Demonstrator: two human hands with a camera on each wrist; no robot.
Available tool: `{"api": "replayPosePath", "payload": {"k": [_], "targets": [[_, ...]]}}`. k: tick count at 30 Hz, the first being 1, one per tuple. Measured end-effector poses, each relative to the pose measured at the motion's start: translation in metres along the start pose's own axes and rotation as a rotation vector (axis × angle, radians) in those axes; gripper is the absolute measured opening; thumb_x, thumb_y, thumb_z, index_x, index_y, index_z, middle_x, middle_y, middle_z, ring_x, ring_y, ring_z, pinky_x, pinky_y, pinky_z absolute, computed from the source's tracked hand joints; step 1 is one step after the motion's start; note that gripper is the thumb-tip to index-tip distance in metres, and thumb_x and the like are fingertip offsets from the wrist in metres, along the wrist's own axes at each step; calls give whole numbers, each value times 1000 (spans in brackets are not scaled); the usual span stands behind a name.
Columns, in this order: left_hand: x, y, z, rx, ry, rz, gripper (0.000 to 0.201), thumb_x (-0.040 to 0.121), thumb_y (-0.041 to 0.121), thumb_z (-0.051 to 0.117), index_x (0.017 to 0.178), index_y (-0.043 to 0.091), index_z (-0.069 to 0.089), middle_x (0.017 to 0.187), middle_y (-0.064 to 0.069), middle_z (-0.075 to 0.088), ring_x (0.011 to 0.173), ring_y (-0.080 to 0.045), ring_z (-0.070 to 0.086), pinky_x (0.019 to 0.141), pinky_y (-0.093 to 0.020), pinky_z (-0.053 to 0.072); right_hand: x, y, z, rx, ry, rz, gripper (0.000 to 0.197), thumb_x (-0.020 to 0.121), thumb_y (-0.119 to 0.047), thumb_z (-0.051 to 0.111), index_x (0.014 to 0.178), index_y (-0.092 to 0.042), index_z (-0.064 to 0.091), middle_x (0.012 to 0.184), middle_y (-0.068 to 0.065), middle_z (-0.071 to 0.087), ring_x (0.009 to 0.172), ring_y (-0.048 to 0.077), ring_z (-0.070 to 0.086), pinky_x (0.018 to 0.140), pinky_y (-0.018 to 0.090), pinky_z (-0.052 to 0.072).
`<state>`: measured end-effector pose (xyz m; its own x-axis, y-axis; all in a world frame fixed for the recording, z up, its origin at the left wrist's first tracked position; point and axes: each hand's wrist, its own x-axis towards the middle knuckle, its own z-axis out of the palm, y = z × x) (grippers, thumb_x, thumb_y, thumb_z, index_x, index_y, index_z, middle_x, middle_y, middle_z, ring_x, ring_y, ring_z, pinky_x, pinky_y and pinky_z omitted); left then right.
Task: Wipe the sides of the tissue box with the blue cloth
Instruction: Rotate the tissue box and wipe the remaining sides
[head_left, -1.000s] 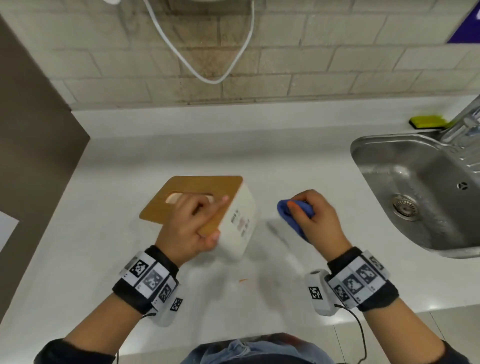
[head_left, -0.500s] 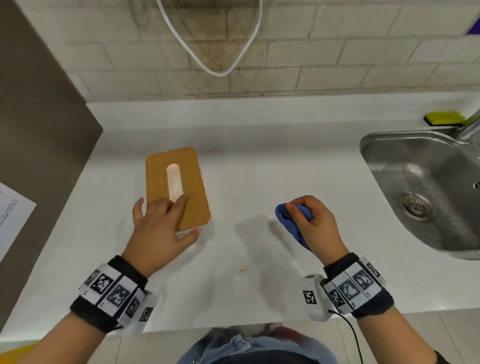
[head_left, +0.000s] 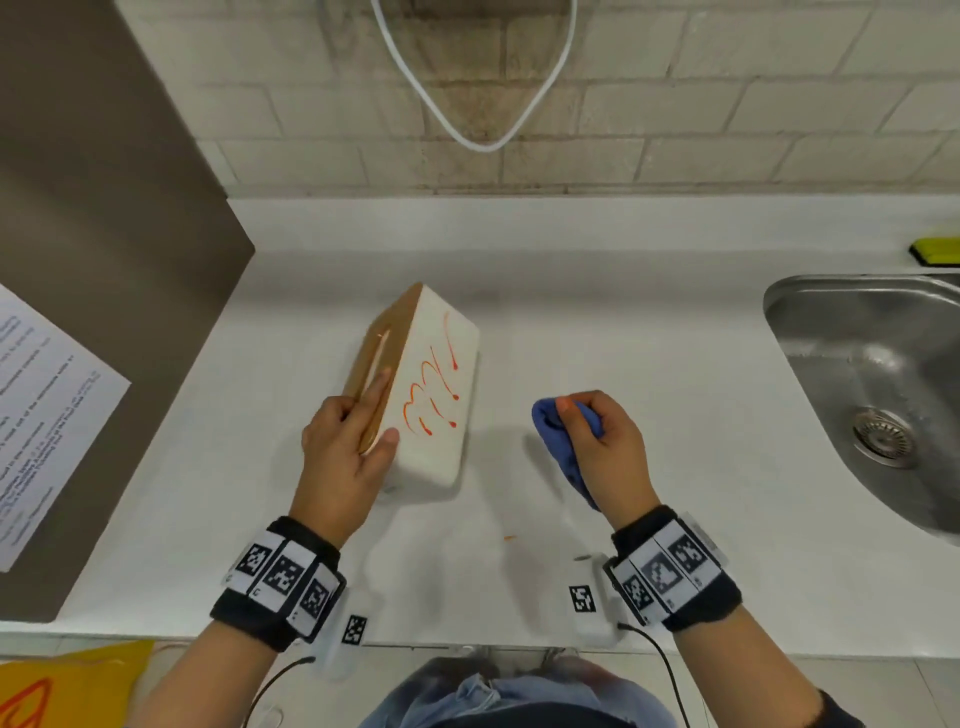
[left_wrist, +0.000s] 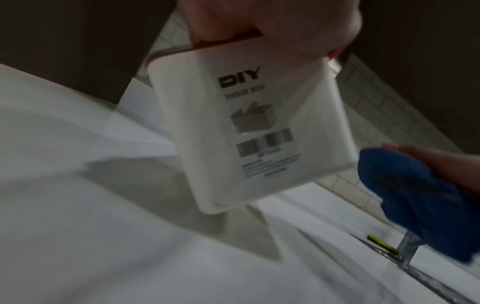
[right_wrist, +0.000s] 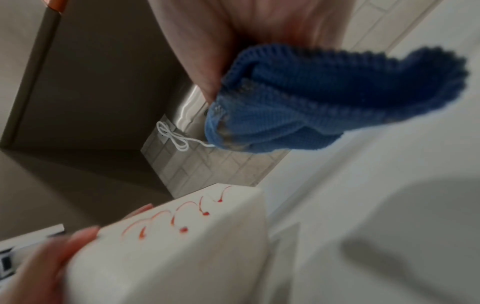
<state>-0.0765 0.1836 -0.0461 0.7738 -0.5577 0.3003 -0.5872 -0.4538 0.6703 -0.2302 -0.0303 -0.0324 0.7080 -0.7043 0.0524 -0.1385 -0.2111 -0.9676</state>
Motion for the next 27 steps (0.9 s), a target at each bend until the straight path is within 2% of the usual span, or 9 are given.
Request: {"api": "replayPosePath", "payload": {"k": [4, 7, 9, 12, 14, 20, 23, 25, 27], "targets": [[-11, -8, -1, -42, -178, 200, 55, 87, 66, 28, 138, 46, 28, 98, -4, 43, 94, -19, 43, 91, -51, 39, 32, -23, 17, 87, 122, -22, 18, 92, -21, 52, 75, -27, 55, 78, -7, 60, 76, 7, 58, 61, 5, 43], [-11, -9, 1, -34, -210, 236, 54, 86, 69, 24, 136, 50, 29, 99, -4, 43, 95, -18, 40, 92, -44, 37, 63, -29, 36, 143, 221, -20, 18, 92, -24, 51, 75, -30, 54, 79, -6, 61, 76, 11, 59, 68, 18, 48], [-12, -10, 1, -26, -208, 241, 54, 85, 69, 24, 136, 50, 29, 99, -3, 42, 95, -17, 38, 91, -39, 33, 78, -22, 51, 116, 250, -29, 17, 93, -25, 50, 76, -31, 52, 81, -5, 59, 78, 11, 58, 71, 20, 47], [-12, -12, 3, -17, -230, 250, 55, 85, 70, 23, 136, 51, 27, 100, 6, 35, 95, -19, 39, 91, -35, 33, 83, -6, 76, 39, 228, -26, 7, 92, -29, 51, 88, -26, 56, 92, -4, 56, 89, 15, 57, 83, 23, 48], [-12, -12, 4, -8, -249, 262, 53, 85, 69, 23, 136, 54, 24, 97, 9, 30, 94, -22, 41, 89, -35, 34, 82, 3, 85, -2, 233, -29, 16, 90, -31, 54, 99, -19, 58, 103, 2, 56, 97, 17, 55, 90, 31, 46], [-8, -13, 2, -20, -231, 275, 56, 87, 66, 24, 139, 44, 27, 91, 6, 26, 85, -20, 40, 79, -44, 45, 86, 0, 87, -48, 174, -31, 24, 92, -27, 50, 112, -15, 56, 118, 11, 53, 105, 17, 52, 94, 30, 42], [-8, -14, 3, -21, -210, 285, 56, 88, 66, 24, 139, 44, 27, 90, 5, 26, 83, -18, 39, 77, -43, 45, 84, -3, 86, -34, 149, -11, 25, 94, -24, 45, 114, -10, 52, 116, 10, 49, 104, 17, 50, 91, 28, 41], [-8, -15, 4, -20, -195, 288, 56, 87, 66, 24, 138, 44, 27, 89, 7, 25, 83, -16, 37, 76, -38, 45, 79, -6, 85, -18, 134, -14, 20, 95, -24, 44, 111, -14, 50, 111, 7, 47, 105, 21, 51, 90, 28, 44], [-8, -16, 4, -37, -171, 293, 56, 87, 66, 25, 138, 43, 29, 89, 9, 23, 84, -13, 35, 78, -30, 42, 69, -9, 89, -11, 90, -34, 9, 94, -30, 44, 101, -31, 49, 112, 10, 50, 104, 24, 54, 93, 36, 48]]}}
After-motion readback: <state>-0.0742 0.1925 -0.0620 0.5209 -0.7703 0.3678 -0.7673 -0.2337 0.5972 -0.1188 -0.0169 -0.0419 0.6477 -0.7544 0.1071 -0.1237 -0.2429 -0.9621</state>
